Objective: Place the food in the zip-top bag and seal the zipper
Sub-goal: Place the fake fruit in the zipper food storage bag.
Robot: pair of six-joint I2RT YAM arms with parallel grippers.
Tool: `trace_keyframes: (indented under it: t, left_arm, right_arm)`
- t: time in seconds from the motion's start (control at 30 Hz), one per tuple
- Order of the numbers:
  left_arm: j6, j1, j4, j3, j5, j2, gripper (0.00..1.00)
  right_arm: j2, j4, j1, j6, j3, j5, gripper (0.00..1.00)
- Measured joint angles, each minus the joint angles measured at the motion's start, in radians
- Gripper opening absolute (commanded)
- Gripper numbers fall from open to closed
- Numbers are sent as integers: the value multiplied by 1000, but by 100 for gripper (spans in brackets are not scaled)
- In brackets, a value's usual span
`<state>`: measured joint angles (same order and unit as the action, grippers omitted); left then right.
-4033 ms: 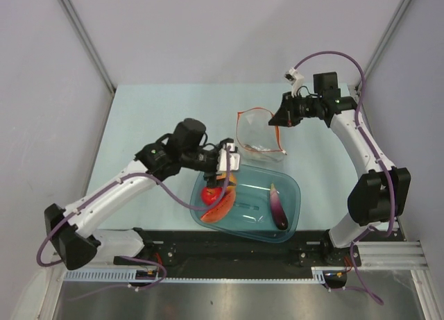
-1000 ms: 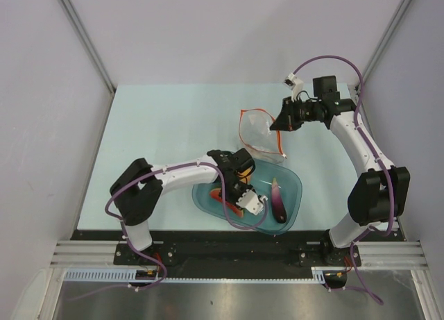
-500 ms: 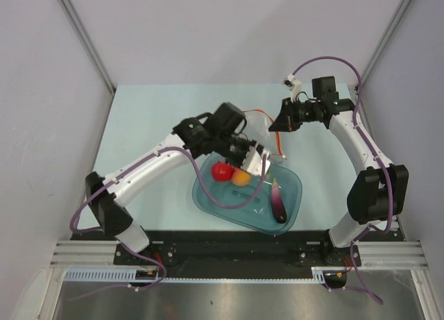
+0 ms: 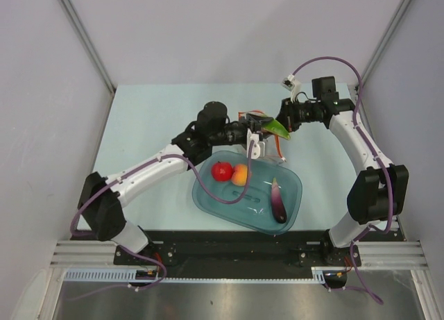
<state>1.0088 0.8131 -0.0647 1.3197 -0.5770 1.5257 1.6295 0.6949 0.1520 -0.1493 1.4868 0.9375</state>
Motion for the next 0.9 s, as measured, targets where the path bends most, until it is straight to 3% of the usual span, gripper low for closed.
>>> trace_keyframes:
  t: [0.2,0.3,0.33,0.43,0.5,0.63,0.77,0.9]
  left_arm:
    - [75,-37,-43,-68,-27,38,0]
    - [148,-63,-21,-68,-38,38,32]
    - [175,-70,-5,-68,-37,38,50]
    - [232,-77,53,-67,-32,38,77]
    - [252,-77,95,-60,-31,38,88]
    - [246,-76,182,-16,-32,36,93]
    - [187,-76,240,-6,-56,-15,92]
    - [174,-72,397,34,-138,-78,90]
  right_arm:
    - [0,31,-7,-3,6,12,0]
    - [0,41,-15,-6,15,21,0]
    - [0,44,-17,-7,17,22,0]
    - [0,52,-19,-13,20,22,0]
    - [0,57,-19,-18,23,22,0]
    - [0,61,-19,-28,31,22,0]
    - [5,64,-19,-29,36,22,0]
    - [24,64,-19,-31,45,22,0]
